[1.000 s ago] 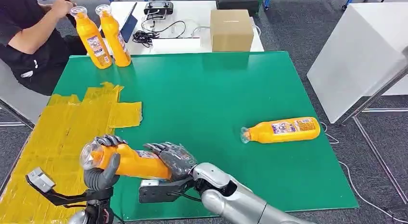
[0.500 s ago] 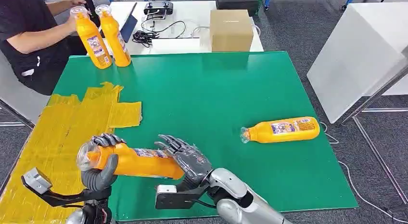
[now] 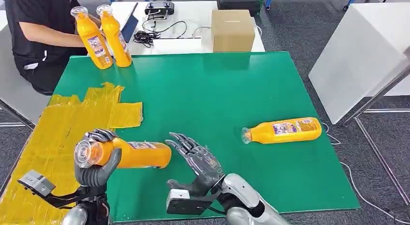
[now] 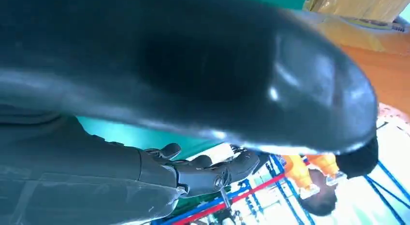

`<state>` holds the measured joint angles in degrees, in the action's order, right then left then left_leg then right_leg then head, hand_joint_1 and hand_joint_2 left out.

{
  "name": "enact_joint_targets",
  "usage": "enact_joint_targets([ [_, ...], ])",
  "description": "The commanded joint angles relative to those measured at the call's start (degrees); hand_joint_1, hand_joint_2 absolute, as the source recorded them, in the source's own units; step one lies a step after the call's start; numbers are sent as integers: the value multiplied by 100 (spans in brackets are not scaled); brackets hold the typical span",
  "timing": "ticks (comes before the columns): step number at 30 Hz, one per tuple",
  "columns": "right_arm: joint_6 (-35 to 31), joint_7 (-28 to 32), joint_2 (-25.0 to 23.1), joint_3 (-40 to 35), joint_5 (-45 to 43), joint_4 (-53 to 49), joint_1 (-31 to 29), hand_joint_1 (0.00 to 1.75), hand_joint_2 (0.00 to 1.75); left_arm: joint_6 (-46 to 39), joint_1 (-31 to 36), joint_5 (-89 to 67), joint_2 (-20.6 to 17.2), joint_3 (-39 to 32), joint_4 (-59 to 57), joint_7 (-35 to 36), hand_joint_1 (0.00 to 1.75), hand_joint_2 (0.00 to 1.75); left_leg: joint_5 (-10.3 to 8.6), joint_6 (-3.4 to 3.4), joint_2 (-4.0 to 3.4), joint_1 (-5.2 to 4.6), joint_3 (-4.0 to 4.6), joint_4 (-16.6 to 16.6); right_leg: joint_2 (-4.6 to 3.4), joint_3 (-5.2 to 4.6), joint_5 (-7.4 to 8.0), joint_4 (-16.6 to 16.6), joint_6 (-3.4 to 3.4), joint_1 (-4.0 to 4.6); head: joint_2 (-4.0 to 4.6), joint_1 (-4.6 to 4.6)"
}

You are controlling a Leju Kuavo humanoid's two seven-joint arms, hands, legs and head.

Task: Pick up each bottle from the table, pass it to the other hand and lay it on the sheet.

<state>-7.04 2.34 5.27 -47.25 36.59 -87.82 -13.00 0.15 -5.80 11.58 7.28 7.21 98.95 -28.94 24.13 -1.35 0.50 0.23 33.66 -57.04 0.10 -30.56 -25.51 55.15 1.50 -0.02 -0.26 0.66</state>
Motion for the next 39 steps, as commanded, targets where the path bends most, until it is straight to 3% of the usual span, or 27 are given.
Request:
enact_joint_targets([
  [1, -149, 56, 437, 394, 89, -573, 283, 0, 0, -2080, 545, -2482, -371, -83, 41, -455, 175, 175, 2, 3, 13, 3, -4, 0, 16, 9, -6, -3, 0, 2, 0, 0],
  [4, -144, 167, 615, 730, 52, -946, 517, 0, 0, -3107, 756, -3992, -584, -222, 117, -109, 175, 175, 4, 5, 34, 6, -6, -5, 37, 17, -14, -1, 1, 5, 0, 0],
  [8, -64, 261, 680, 996, 4, -1013, 564, 0, 0, -3643, 925, -5684, -886, -148, -128, 513, 175, 175, 4, 4, 11, 2, -9, 0, 12, 12, -7, -1, 1, 1, 0, 0],
  [14, 205, 340, 608, 831, -173, -701, 81, 0, 0, -4015, 1417, -8858, -1427, 34, -1831, 1882, 175, 175, 3, 8, -2, 2, -31, 11, 1, 30, -3, -11, -1, 1, 0, 2],
  [18, 236, 283, 578, 760, -207, -687, -6, 0, 0, -4015, 1715, -9034, -1697, 331, -3026, 2209, 175, 175, -6, 5, 5, -6, -24, 15, 6, 21, -1, -7, -1, -6, 0, 2],
  [25, 336, 240, 525, 663, -226, -619, -137, 0, 0, -3687, 1894, -8997, -1683, 666, -4256, 2195, 175, 175, -2, 6, -2, -2, -29, 14, 4, 23, 4, -7, -12, -4, 0, 2],
  [33, 372, 239, 506, 636, -233, -588, -184, 0, 0, -3699, 1907, -8994, -1675, 755, -4577, 2182, 175, 175, 1, 7, -13, 1, -30, 15, -8, 26, 7, -11, -12, 0, 0, 0],
  [36, 386, 209, 489, 636, -240, -570, -197, 0, 0, -3331, 1942, -8833, -1675, 826, -4795, 2159, 175, 175, 1, 9, -6, 5, -17, 5, 1, 16, 4, -4, -13, 5, 0, 4],
  [37, 397, 196, 483, 638, -236, -567, -198, 0, 0, -3254, 1954, -8846, -1696, 902, -4843, 2117, 73, 175, 0, 7, -7, 2, -15, 7, -1, 12, 5, -3, -14, 1, 0, 0],
  [38, 410, 183, 471, 638, -230, -553, -205, 0, 0, -3173, 1958, -8742, -1687, 931, -4905, 2053, 0, 175, -2, 6, -5, 0, -12, 8, -1, 9, 7, -2, -14, 0, 0, 2],
  [39, 417, 178, 462, 637, -226, -540, -210, 0, 0, -3209, 1936, -8714, -1688, 954, -4869, 2031, 0, 0, 1, 9, -12, 3, -21, 9, -8, 17, 6, -5, -14, 3, 0, 2],
])
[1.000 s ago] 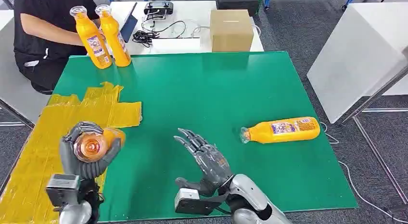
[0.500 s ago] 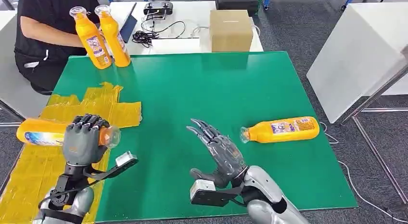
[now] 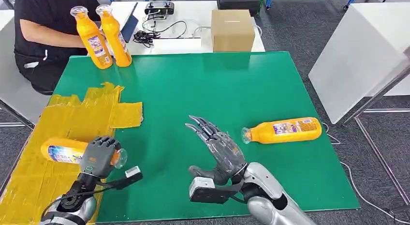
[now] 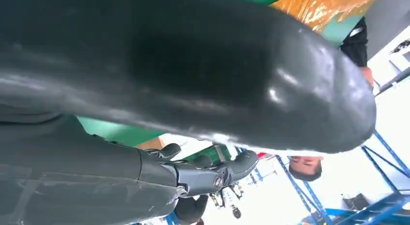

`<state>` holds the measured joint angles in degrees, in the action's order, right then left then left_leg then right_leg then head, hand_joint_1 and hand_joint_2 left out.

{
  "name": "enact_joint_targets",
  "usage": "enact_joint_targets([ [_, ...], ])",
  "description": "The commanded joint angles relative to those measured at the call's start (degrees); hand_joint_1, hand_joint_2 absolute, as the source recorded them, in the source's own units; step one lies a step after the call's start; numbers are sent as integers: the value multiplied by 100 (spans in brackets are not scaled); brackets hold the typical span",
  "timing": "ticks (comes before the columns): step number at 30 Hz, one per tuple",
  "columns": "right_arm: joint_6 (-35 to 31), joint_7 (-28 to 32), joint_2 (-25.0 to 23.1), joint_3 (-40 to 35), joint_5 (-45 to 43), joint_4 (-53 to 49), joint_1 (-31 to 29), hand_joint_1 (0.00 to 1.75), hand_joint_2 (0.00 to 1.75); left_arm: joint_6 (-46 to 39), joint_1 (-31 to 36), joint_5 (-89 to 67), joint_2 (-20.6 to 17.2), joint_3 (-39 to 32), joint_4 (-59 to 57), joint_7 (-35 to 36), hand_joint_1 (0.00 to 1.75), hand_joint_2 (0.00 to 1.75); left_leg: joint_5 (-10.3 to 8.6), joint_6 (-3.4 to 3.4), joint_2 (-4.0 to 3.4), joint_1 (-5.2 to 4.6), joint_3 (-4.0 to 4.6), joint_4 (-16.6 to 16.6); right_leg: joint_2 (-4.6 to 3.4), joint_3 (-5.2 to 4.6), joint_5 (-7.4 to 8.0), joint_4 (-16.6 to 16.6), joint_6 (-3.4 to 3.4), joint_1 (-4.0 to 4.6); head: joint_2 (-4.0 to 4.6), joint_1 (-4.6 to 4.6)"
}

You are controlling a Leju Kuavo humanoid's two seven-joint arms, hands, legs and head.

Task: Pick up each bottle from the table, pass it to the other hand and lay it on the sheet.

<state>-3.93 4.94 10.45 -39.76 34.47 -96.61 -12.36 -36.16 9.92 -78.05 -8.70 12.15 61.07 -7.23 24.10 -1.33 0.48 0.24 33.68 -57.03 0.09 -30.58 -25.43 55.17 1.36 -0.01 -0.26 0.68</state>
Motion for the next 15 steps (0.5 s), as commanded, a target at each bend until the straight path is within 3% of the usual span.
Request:
enact_joint_targets([
  [1, 106, -82, -56, -113, -14, 338, -274, 0, 0, 422, 364, 250, -90, 460, -1082, -139, 0, 0, 4, 5, -11, 1, -20, 7, -8, 18, -1, -6, 0, 1, 0, 0],
  [15, 134, -137, -104, -173, 82, 351, -158, 0, 0, 692, 180, 780, 33, 417, -777, -366, 0, 0, 3, 5, -5, 0, -33, 11, -5, 34, -2, -10, 1, 1, 0, -2],
])
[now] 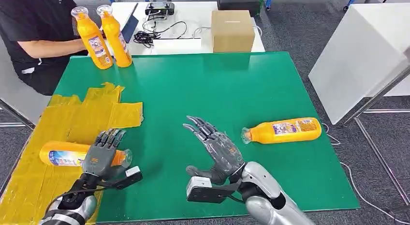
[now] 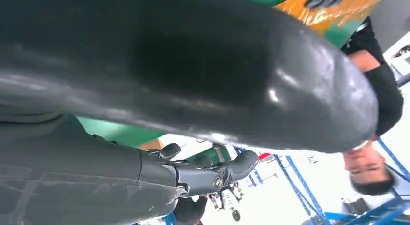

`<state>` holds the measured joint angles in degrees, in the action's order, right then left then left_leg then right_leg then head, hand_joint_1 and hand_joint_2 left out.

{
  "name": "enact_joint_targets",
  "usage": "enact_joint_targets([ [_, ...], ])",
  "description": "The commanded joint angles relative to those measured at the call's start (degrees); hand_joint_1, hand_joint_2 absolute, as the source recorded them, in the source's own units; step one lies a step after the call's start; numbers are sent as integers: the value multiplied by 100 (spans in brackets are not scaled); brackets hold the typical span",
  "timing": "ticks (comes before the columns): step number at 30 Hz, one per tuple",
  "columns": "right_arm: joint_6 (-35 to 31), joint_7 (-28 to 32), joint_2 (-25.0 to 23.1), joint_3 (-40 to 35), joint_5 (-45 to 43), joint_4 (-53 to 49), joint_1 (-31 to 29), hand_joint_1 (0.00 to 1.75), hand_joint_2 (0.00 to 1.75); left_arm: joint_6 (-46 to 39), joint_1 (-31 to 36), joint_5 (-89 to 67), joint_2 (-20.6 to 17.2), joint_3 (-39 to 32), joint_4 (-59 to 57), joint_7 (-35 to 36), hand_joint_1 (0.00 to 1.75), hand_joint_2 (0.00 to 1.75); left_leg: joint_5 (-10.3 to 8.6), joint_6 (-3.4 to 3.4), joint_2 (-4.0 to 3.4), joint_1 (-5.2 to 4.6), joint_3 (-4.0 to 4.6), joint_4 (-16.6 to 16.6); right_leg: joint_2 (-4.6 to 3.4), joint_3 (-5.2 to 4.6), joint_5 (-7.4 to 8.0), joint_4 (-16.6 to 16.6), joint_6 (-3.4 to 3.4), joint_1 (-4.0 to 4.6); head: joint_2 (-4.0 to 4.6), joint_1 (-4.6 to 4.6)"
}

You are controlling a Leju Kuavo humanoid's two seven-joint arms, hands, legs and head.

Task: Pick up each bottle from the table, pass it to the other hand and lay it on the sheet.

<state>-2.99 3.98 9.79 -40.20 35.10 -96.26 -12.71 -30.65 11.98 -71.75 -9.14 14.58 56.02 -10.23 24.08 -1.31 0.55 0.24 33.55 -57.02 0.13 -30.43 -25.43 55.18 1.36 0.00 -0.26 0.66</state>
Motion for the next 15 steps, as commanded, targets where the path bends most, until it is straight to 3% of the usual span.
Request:
enact_joint_targets([
  [1, 40, -41, -39, -129, 19, 316, -123, 0, 0, 141, -26, 149, 77, 174, -272, -66, 0, 0, 4, 3, -9, -1, -18, 7, -7, 15, -2, -8, 2, -1, 0, 0],
  [15, 40, -41, -39, -129, 19, 316, -123, 0, 0, 141, -26, 149, 77, 174, -272, -66, 0, 0, 3, 3, -10, 2, -18, 5, -6, 16, -2, -6, 1, 1, 0, 2],
])
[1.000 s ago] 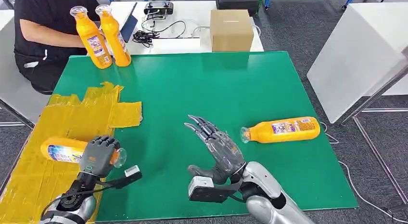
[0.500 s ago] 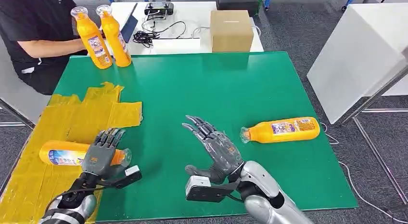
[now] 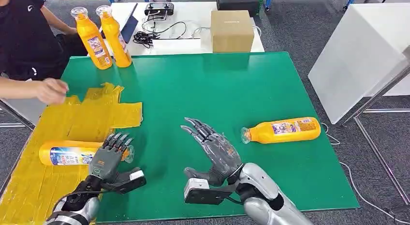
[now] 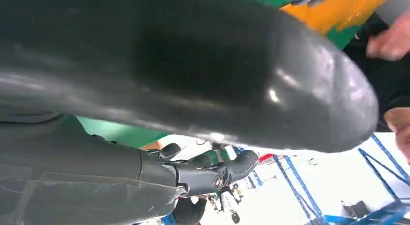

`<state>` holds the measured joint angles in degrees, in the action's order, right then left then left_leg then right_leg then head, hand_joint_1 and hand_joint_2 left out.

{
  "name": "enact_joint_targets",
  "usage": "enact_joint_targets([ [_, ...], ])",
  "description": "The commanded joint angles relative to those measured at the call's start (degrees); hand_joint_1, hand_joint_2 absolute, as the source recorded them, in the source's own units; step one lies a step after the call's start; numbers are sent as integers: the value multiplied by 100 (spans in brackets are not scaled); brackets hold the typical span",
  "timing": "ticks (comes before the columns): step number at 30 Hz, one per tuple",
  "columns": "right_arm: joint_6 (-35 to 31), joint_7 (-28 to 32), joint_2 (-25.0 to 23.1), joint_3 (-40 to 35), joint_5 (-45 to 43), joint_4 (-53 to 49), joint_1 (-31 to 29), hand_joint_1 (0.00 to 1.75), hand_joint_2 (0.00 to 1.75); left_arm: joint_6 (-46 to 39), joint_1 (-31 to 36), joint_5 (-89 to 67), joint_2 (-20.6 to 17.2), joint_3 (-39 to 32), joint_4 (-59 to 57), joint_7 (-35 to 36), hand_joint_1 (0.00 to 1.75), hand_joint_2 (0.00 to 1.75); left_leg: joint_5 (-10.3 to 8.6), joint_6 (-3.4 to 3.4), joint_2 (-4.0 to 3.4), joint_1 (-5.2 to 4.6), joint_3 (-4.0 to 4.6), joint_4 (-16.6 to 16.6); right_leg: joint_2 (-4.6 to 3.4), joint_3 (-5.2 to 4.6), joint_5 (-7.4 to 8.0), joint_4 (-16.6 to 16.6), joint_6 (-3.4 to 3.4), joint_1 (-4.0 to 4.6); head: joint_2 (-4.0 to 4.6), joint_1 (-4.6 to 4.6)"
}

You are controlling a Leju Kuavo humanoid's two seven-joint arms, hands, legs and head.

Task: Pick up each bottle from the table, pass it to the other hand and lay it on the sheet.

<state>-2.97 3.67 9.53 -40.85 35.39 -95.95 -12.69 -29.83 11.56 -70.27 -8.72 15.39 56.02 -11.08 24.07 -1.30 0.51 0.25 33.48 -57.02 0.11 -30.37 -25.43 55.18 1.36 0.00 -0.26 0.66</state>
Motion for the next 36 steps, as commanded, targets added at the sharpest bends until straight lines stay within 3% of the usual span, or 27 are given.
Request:
enact_joint_targets([
  [1, 38, -10, -13, -63, -10, 286, -125, 0, 0, 60, 16, 2, 35, 93, -272, 19, 0, 0, 3, 2, -6, -1, -10, 5, -5, 9, -2, -5, 1, 0, 0, 0],
  [16, 38, -10, -13, -63, -10, 286, -125, 0, 0, 60, 16, 2, 35, 93, -272, 19, 0, 0, 6, 4, -11, 1, -16, 8, -8, 15, -3, -8, 1, 0, 0, 0],
  [17, 38, -10, -13, -63, -10, 286, -125, 0, 175, 60, 16, 2, 35, 93, -272, 19, 0, 0, 7, 5, -14, 2, -20, 9, -10, 19, -4, -11, 1, 2, 0, 2],
  [18, -826, -1871, 1447, 1443, 1716, -733, 1655, 0, 175, 2940, -1328, 2882, 1343, -2123, 2608, -2850, 0, 0, 4, 3, -8, 1, -13, 6, -6, 13, -3, -6, 1, 0, 0, 0],
  [19, -1030, -1084, 1801, 2408, 1319, -671, 2417, 0, 175, 4416, -1673, 5042, 1410, -1984, 4768, -1944, 0, 0, 6, 5, -11, 2, -19, 9, -8, 18, -4, -9, 1, 1, 0, 0],
  [20, -980, -287, 1711, 3381, 1217, -485, 2940, 0, 175, 4318, -1868, 7922, 1398, -1838, 5585, -1287, 0, 0, 6, -14, 106, 12, 1, 3, 109, 57, -24, -41, 19, 11, 0, 0],
  [21, -847, -10, 1515, 3817, 1347, -452, 3087, 0, 175, 4158, -1920, 7895, 1341, -1745, 5705, -1257, 0, 0, 14, -11, 95, 15, -22, -12, 97, 23, -31, -32, 15, 12, 0, 2],
  [22, -707, 86, 1363, 4020, 1464, -509, 3134, 0, 175, 4118, -1924, 7893, 1307, -1709, 5639, -1301, 0, 0, 18, -15, 116, 26, 8, -34, 122, -25, -37, -24, 21, 21, 0, -59],
  [25, -398, 29, 1063, 4017, 1753, -697, 3020, 0, 175, 4120, -1845, 7890, 1263, -1721, 5218, -1622, 0, 0, 60, -38, 120, 0, -12, -32, 110, 2, -79, -22, 59, 0, 0, -35],
  [27, -331, -96, 1008, 3903, 1847, -749, 2943, 0, 175, 4145, -1806, 7882, 1252, -1735, 5055, -1745, 0, 0, 47, -27, 56, -18, 32, -13, 52, 16, -44, -18, 50, -16, 0, -2],
  [29, -312, -218, 1016, 3836, 1869, -778, 2926, 0, 175, 4184, -1793, 7890, 1243, -1747, 4982, -1776, 0, 0, 64, -25, 7, -32, -6, -7, 1, 31, -47, -20, 52, -24, 0, -11],
  [32, -425, -349, 1117, 3966, 1796, -882, 3083, 0, 175, 4249, -1780, 7897, 1264, -1786, 4976, -1773, 0, 0, 76, -32, -2, -26, -43, -8, 6, 52, -50, -23, 45, -19, 0, -9],
  [36, -415, -320, 1121, 4092, 1702, -1000, 3183, 0, 175, 4260, -1743, 7901, 1262, -1792, 4953, -1729, 0, 0, 61, -40, 16, -16, -21, -9, 19, 15, -49, -21, 48, -14, 0, -11],
])
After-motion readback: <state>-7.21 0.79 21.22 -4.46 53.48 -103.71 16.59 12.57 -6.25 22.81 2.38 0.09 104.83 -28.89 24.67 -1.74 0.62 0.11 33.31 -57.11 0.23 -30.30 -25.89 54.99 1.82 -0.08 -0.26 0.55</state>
